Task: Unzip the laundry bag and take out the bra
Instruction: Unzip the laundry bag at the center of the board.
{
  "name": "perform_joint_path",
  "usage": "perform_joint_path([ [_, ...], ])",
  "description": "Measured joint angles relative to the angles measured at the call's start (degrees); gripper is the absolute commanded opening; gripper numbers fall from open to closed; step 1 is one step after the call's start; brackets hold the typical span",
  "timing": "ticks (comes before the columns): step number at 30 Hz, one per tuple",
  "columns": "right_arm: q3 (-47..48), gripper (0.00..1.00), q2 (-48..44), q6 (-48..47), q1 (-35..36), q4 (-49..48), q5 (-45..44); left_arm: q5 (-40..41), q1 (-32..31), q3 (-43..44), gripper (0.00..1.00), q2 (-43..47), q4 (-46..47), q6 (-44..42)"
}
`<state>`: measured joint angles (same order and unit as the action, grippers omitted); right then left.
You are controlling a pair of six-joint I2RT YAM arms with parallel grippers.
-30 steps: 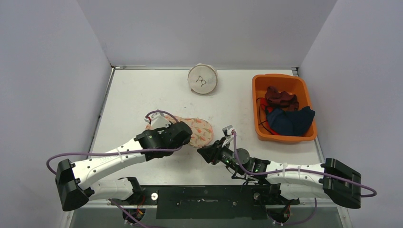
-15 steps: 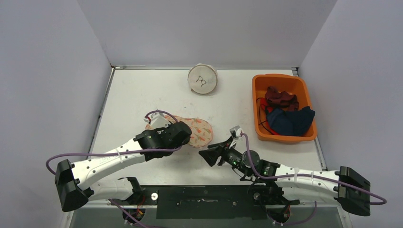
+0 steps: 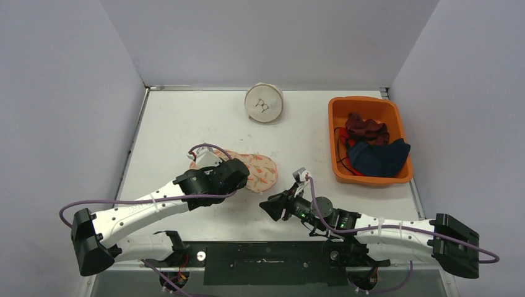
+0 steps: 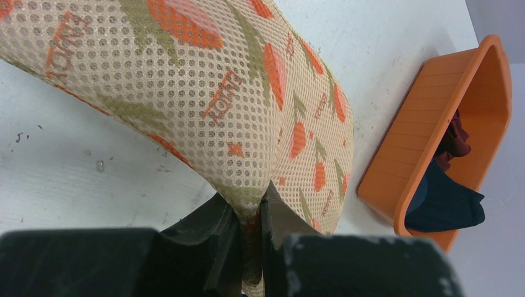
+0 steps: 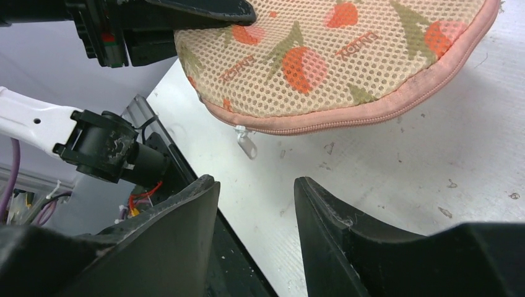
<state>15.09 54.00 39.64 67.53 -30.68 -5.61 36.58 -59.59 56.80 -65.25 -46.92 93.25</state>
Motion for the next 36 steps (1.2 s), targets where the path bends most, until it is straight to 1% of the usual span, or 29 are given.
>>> perform_joint_path([
  [14, 1.25, 0.49, 1.97, -2.86, -0.04, -1.14, -2.27, 0.00, 0.00, 0.00, 0.00, -0.02, 0.00, -0.44],
  [24, 2.91, 0.45, 5.16, -5.51, -0.04, -4.00, -2.62, -0.55, 0.00, 0.00, 0.00, -0.09, 0.07, -0.63],
  [28, 2.93, 0.42, 5.62, -5.97, -0.04, -4.44, -2.84, -0.76, 0.00, 0.00, 0.00, -0.13, 0.11, -0.70],
  [36, 3.58, 0.30, 7.10, -5.99, -0.04, -4.85, -3.65, -0.98, 0.00, 0.00, 0.00, -0.17, 0.46, -0.70],
])
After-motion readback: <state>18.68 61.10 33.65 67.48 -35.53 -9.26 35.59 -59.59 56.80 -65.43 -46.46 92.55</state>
